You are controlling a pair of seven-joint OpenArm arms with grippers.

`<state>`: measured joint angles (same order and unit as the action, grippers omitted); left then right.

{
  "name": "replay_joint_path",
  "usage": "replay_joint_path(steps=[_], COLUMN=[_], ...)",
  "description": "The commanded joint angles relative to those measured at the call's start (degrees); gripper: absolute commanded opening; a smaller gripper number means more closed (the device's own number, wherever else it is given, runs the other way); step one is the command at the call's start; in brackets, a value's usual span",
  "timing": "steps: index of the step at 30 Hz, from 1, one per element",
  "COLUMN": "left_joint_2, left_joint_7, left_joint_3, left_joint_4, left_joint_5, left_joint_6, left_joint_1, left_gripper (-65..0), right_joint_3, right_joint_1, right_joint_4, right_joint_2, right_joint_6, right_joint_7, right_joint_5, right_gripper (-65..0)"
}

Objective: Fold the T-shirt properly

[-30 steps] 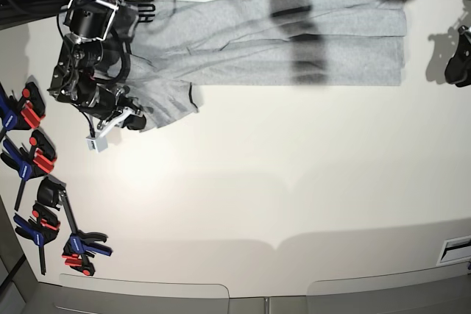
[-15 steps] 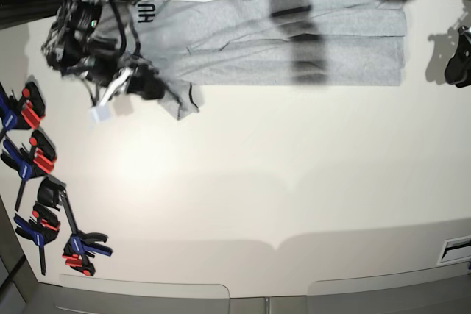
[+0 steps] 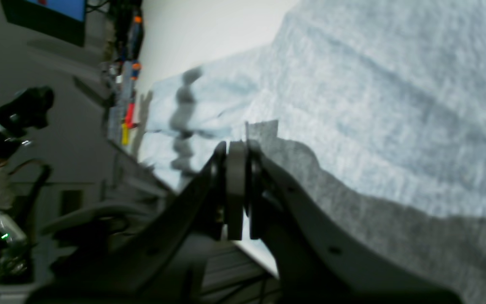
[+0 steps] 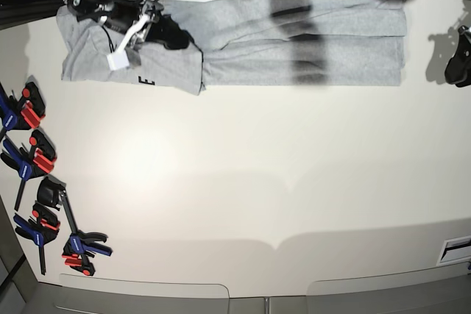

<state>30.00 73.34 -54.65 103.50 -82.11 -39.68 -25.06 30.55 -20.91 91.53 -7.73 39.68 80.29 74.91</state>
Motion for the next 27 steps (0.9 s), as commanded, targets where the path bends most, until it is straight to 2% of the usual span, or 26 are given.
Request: replay_joint_path(steps=[1, 5, 20, 27], left_joint_2=[1.1, 1.1, 1.1, 1.1], left_joint_7=[-1.4, -1.4, -1.4, -1.4], left_joint_3=[-0.4, -0.4, -0.4, -0.4], left_joint_4=[0.7, 0.7, 0.7, 0.7], left_joint_5=[-1.3, -1.3, -1.3, -1.3], left_joint_6=[-0.3, -0.3, -0.3, -0.3], left_joint_1=[0.0, 0.0, 0.0, 0.0], left_gripper=[-46.9, -46.9, -46.9, -46.9], right_joint_3=[0.2, 0.2, 0.2, 0.2], right_joint_1=[-0.2, -1.2, -1.2, -5.1], right_joint_4=[1.0, 1.0, 1.4, 9.2], right_joint_2=[-0.5, -0.5, -0.7, -0.8], right_joint_6=[0.3, 0.3, 0.3, 0.3], right_joint_7=[-0.3, -0.3, -0.3, -0.3], right_joint_5=[2.4, 5.1, 5.2, 4.6], right_gripper=[-65.0, -65.0, -65.0, -65.0])
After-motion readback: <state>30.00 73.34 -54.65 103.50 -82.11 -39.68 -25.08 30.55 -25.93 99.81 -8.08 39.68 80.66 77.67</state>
